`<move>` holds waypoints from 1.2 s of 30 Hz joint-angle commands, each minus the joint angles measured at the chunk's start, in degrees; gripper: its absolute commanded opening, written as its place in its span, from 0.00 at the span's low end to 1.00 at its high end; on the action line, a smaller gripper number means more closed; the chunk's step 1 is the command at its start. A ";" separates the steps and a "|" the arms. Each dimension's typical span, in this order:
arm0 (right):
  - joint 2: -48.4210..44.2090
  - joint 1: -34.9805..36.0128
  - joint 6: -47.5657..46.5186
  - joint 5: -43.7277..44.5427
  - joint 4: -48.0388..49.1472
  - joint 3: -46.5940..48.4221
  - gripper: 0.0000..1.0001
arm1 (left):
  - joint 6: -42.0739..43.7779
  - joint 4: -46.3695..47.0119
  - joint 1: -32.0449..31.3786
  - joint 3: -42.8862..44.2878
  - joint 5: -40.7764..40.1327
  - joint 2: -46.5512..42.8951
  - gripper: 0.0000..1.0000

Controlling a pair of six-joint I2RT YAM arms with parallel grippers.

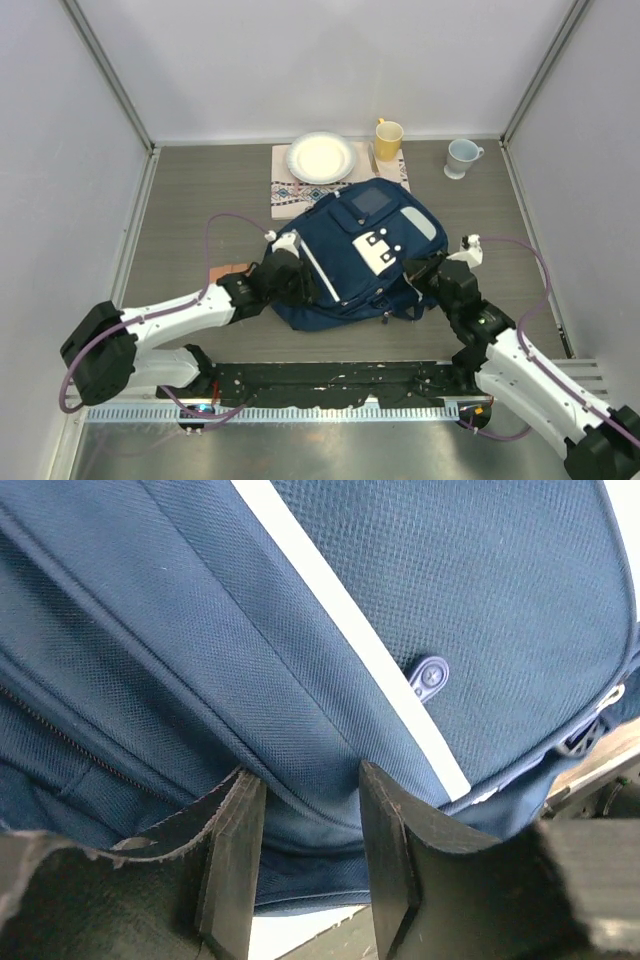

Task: Pack the student bag
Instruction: Zip the student bag at the center of the board.

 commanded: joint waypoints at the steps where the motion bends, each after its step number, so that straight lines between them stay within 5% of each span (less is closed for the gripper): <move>1: -10.39 0.24 4.72 1.30 -4.98 -3.70 0.01 | 5.34 2.73 2.78 8.03 -2.55 3.14 0.46; 8: -14.20 0.33 8.15 1.21 -9.37 -7.05 0.01 | 5.00 -0.95 4.90 12.26 -1.68 2.97 0.73; 13: -12.19 0.33 7.19 2.36 -8.77 -5.73 0.01 | -5.61 0.17 4.12 6.73 1.14 -4.31 0.72; 20: -7.61 0.33 6.84 0.95 -5.52 -4.94 0.01 | -13.89 -3.77 -6.60 4.96 -11.77 -10.04 0.74; 36: -10.33 0.33 5.34 1.30 -8.32 -3.62 0.01 | -17.41 -0.17 -13.72 14.19 -17.05 2.17 0.92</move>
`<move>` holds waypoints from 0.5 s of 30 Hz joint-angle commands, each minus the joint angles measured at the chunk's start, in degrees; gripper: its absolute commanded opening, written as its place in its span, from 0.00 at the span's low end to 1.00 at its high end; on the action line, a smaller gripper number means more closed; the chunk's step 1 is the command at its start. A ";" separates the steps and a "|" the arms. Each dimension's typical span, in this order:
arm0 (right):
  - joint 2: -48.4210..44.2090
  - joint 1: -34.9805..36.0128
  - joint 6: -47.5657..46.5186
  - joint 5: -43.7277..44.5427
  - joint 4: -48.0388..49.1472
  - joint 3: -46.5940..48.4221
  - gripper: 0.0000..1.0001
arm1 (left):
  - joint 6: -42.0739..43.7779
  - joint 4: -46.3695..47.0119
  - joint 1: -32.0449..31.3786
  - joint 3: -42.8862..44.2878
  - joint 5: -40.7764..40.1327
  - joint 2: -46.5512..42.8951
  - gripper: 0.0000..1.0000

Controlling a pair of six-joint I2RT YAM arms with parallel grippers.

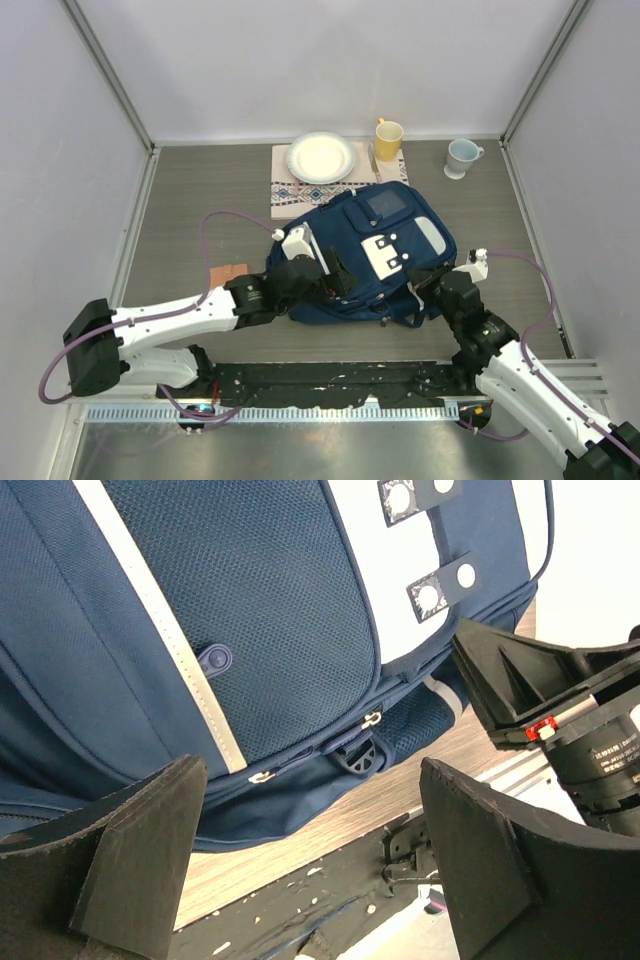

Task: Pack the student bag
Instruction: Zip the student bag at the center of the board.

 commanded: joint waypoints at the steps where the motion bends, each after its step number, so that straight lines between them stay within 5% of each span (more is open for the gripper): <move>1: -1.13 0.39 -2.03 -0.62 -2.20 2.08 0.01 | -4.97 2.08 -1.56 2.78 -4.81 1.60 0.94; 8: -2.71 0.39 -2.11 0.26 -3.70 2.43 0.01 | -13.16 -3.53 -4.89 5.15 -13.50 3.45 1.00; 15: -2.63 0.39 -2.11 0.96 -4.23 2.35 0.01 | -21.33 -6.45 -7.09 8.14 -13.26 8.55 0.99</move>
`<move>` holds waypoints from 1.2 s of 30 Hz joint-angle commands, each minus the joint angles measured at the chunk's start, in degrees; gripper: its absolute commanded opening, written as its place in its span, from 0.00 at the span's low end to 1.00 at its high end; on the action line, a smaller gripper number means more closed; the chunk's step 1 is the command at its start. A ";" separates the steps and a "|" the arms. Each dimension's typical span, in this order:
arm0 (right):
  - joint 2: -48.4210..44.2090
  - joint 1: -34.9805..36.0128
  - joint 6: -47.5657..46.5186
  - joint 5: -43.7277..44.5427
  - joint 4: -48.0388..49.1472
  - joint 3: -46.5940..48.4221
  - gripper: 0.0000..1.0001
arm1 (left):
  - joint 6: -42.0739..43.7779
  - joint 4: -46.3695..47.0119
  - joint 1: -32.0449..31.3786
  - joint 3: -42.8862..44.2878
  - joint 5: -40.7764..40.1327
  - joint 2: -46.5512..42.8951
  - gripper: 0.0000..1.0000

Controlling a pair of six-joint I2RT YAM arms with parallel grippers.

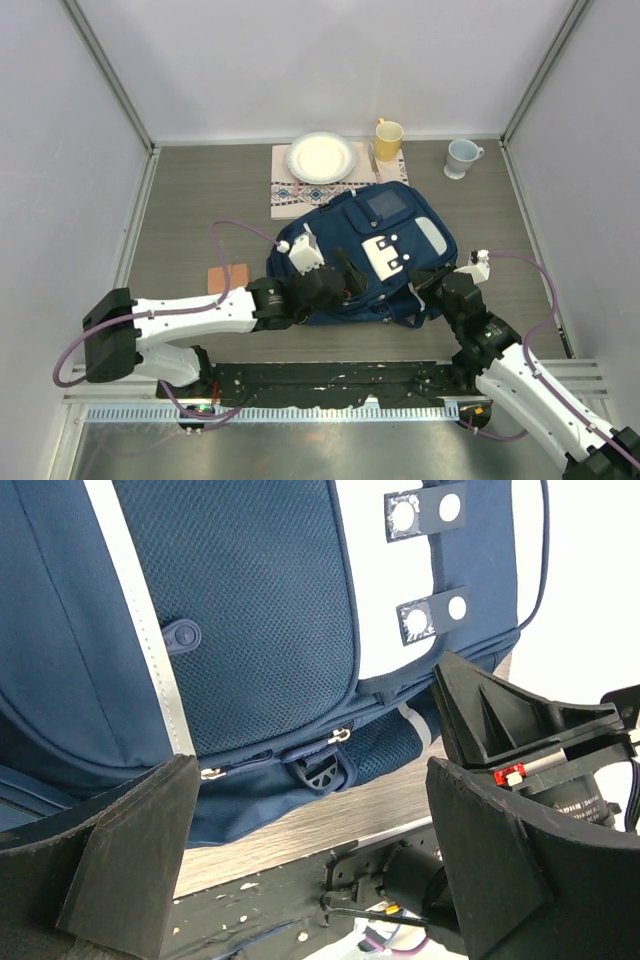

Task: Pack the student bag
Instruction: Zip the student bag at the center of the board.

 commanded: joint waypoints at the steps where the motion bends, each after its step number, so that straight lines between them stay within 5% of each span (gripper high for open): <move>1: -0.33 0.39 -1.94 0.83 -2.09 2.13 0.01 | -7.09 -1.97 -1.17 2.26 -3.11 2.73 0.99; 13: 0.28 0.39 -1.85 0.92 -2.09 2.30 0.01 | -14.91 0.85 -2.93 2.62 -0.84 8.01 0.79; 26: 0.02 0.39 -1.59 0.83 -2.17 2.66 0.01 | -22.55 -0.91 -5.13 2.26 -2.94 10.11 0.77; 36: -1.56 0.39 -1.41 0.92 -3.14 2.48 0.01 | -29.15 0.23 -5.21 1.30 -7.16 13.19 0.55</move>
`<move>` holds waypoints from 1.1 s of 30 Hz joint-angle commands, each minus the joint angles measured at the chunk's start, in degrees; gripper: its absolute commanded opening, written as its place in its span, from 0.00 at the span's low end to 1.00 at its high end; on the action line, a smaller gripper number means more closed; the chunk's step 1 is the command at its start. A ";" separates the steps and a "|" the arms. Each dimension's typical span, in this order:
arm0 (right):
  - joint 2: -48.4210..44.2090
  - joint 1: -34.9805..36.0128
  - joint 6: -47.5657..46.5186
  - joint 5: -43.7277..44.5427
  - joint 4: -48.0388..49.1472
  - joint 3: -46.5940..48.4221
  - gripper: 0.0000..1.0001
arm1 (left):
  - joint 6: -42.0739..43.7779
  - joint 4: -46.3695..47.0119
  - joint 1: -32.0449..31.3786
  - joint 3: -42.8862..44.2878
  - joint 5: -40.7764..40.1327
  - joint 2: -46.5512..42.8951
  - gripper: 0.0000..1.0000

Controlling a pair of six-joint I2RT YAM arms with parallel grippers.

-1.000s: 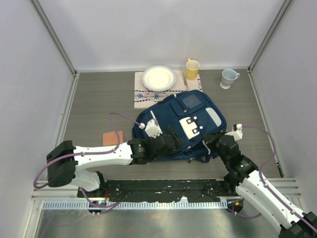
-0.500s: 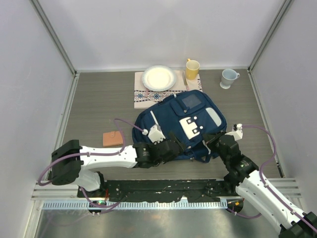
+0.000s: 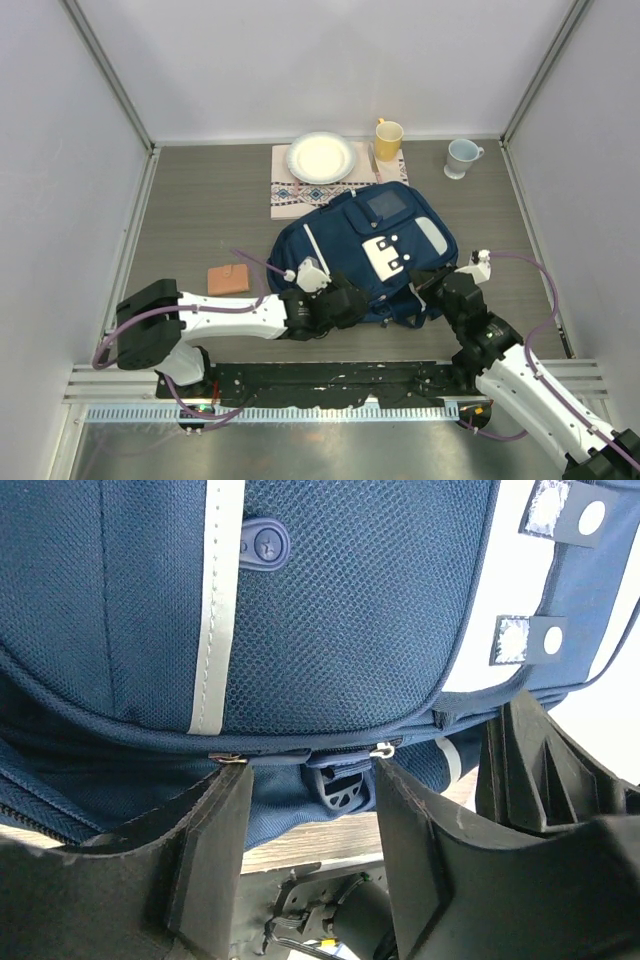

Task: Pack the student bag
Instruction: Zip the student bag at the center of the board.

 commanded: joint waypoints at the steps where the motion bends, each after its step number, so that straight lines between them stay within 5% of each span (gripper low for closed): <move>1: -1.23 0.35 -1.39 0.57 -1.92 1.87 0.01 | -3.89 0.74 -0.15 0.31 -4.25 1.48 0.53; 5: -1.50 0.35 -1.39 0.83 -2.53 1.96 0.01 | -5.03 -0.66 -0.15 0.58 -4.16 2.54 0.41; 19: -1.50 0.35 -1.04 1.36 -2.62 1.87 0.01 | -7.23 -7.88 -0.23 1.11 -4.16 3.95 0.47; 26: -1.32 0.35 -1.91 2.76 -3.06 2.48 0.01 | -7.94 -9.81 -0.14 1.28 -5.92 4.12 0.34; 33: -1.15 0.35 -3.59 3.91 -4.38 3.89 0.01 | -8.28 -12.44 -0.14 1.72 -10.57 3.24 0.33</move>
